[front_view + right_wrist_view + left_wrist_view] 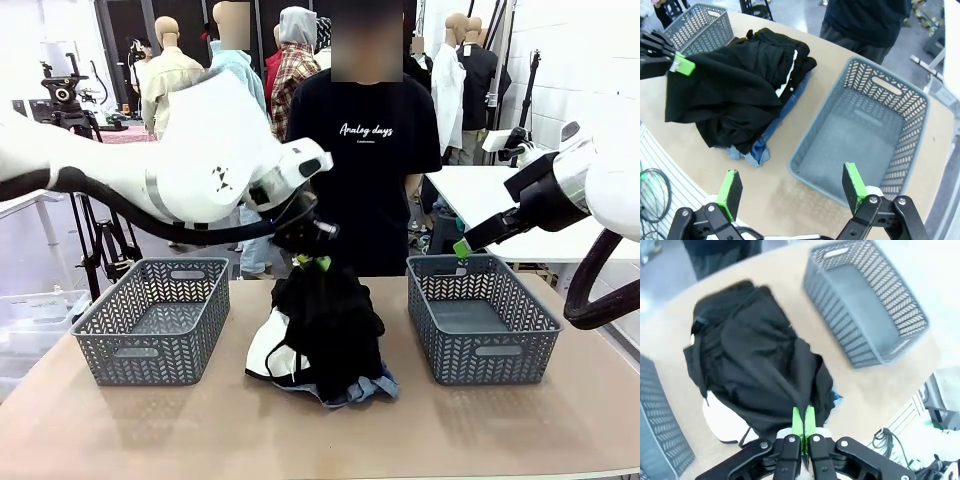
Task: Sort the tops and bottoms.
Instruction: Lift clothes from the center of the table with your left hand.
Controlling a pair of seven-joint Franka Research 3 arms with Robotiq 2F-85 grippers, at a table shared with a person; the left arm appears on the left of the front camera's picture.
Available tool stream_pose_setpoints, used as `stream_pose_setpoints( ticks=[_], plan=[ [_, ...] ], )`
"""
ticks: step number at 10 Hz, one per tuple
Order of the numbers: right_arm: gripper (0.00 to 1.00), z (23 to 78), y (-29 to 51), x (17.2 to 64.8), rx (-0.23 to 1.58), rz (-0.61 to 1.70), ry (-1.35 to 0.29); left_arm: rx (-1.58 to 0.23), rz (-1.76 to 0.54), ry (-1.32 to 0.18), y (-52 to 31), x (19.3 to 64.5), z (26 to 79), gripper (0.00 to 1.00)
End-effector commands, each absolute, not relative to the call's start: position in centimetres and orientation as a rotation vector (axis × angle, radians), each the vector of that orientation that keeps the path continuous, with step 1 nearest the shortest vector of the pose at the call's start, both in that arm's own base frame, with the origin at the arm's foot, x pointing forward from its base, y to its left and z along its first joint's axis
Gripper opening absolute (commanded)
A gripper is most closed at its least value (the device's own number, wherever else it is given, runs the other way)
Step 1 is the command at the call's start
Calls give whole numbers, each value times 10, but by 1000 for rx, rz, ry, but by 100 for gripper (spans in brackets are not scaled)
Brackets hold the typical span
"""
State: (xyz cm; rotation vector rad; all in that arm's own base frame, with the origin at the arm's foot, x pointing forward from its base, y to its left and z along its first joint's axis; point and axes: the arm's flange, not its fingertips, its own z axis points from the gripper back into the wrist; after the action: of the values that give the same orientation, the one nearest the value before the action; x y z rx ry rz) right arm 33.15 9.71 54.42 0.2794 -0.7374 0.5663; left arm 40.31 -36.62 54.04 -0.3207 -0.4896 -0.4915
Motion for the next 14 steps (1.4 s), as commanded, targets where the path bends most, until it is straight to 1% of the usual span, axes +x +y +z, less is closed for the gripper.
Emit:
stream_pose_setpoints(
  ticks=[1,2,5,7,9,10,12,14],
  plan=[
    [100,543,98,333,301,561,-737,-292,-561,-615,-365,404,558,0],
    [100,543,98,333,301,561,-737,-321,-491,-490,-366,403,540,0],
    [100,543,98,333,301,561,-737,-321,-491,-490,-366,403,540,0],
    [100,543,98,333,301,561,-737,-308,-504,-539,-369,400,546,0],
    [100,543,98,333,301,561,-737,-232,-581,-677,-395,401,624,0],
    [100,543,98,333,301,561,-737,-180,-616,-719,-411,398,662,0],
    [100,543,98,333,301,561,-737,-104,-683,-761,-432,394,704,0],
    [100,543,98,333,301,561,-737,-75,-713,-792,-441,387,726,0]
  ],
)
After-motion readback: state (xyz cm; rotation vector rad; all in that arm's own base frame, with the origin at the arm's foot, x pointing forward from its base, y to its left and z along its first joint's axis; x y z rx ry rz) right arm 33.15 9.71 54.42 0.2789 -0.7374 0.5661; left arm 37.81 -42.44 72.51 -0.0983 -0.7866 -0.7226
